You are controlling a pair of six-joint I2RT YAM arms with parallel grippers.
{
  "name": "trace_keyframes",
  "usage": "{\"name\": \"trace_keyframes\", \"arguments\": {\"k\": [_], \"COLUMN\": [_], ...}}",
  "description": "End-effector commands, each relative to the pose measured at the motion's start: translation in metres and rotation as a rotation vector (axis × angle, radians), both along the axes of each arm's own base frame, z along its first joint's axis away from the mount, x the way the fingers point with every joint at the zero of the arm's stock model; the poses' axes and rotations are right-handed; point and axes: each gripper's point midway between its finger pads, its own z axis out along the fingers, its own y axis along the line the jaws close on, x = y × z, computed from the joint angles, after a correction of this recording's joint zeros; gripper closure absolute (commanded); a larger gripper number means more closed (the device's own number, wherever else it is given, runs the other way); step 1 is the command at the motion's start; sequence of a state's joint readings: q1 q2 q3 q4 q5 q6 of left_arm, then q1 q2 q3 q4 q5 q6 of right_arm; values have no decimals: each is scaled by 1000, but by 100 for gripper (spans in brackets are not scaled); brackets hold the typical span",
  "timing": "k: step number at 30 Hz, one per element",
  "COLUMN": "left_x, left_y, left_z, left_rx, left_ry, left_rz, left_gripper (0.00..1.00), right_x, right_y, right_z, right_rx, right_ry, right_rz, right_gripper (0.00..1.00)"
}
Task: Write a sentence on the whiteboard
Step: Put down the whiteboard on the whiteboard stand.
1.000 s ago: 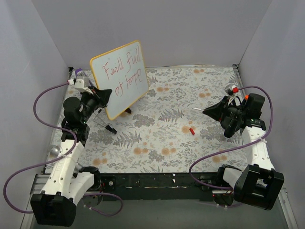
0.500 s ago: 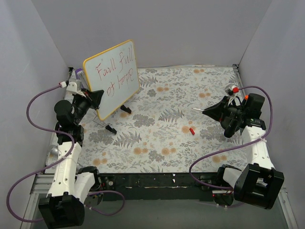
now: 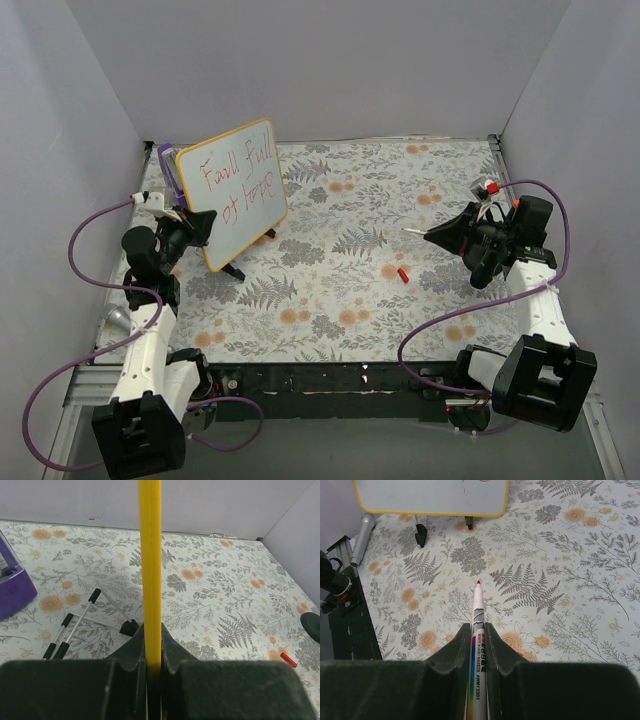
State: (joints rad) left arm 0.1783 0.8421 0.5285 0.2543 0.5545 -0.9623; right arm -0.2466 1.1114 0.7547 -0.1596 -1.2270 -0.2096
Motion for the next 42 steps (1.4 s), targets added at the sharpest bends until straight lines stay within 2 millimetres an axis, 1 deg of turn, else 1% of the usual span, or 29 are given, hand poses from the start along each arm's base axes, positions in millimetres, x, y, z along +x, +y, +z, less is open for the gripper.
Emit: {"name": "trace_keyframes", "arguments": {"k": [1, 3, 5, 8, 13, 14, 18, 19, 20, 22, 27, 30, 36, 37, 40, 42], "left_x": [-4, -4, -4, -4, -5, -5, 0, -1, -2, -4, -4, -6, -7, -7, -9, -10], "left_y": [2, 5, 6, 7, 7, 9, 15, 15, 15, 18, 24, 26, 26, 27, 27, 28], "left_z": [62, 56, 56, 62, 90, 92, 80, 77, 70, 66, 38, 33, 15, 7, -3, -17], "left_rx": [46, 46, 38, 7, -29, -18, 6, 5, 2, -3, 4, 6, 9, 8, 41, 59], "left_ry": [-260, -255, -256, -271, -332, -338, -305, -302, -294, -295, -249, -246, -211, -196, -188, -171], "left_rz": [-2, 9, 11, 12, -3, 5, 30, 30, 32, 46, 68, 75, 75, 79, 75, 81], "left_gripper": [100, 100, 100, 100, 100, 100, 100, 100, 100, 100, 100, 100, 100, 100, 100, 100], "right_x": [-2, -2, -2, -2, -1, -1, -1, -1, 0, -1, -1, -1, -1, -1, -1, -1], "right_y": [2, 2, 3, 3, 3, 3, 3, 3, 3, 3, 3, 4, 4, 4, 4, 4], "right_z": [4, 4, 3, 2, 1, 1, 0, 1, 0, 0, -1, -1, -1, 0, 0, 0], "right_rx": [8, 8, 9, 9, 7, 5, 5, 6, 5, 6, 6, 7, 8, 7, 9, 8], "right_ry": [-19, -19, -17, -14, -9, -10, -6, -8, -9, -5, -5, -3, -2, -5, -4, -3], "right_rz": [28, 30, 31, 35, 34, 32, 33, 35, 34, 36, 38, 41, 42, 42, 45, 44], "right_gripper": [99, 99, 99, 99, 99, 99, 99, 99, 99, 99, 99, 99, 99, 99, 99, 99]}}
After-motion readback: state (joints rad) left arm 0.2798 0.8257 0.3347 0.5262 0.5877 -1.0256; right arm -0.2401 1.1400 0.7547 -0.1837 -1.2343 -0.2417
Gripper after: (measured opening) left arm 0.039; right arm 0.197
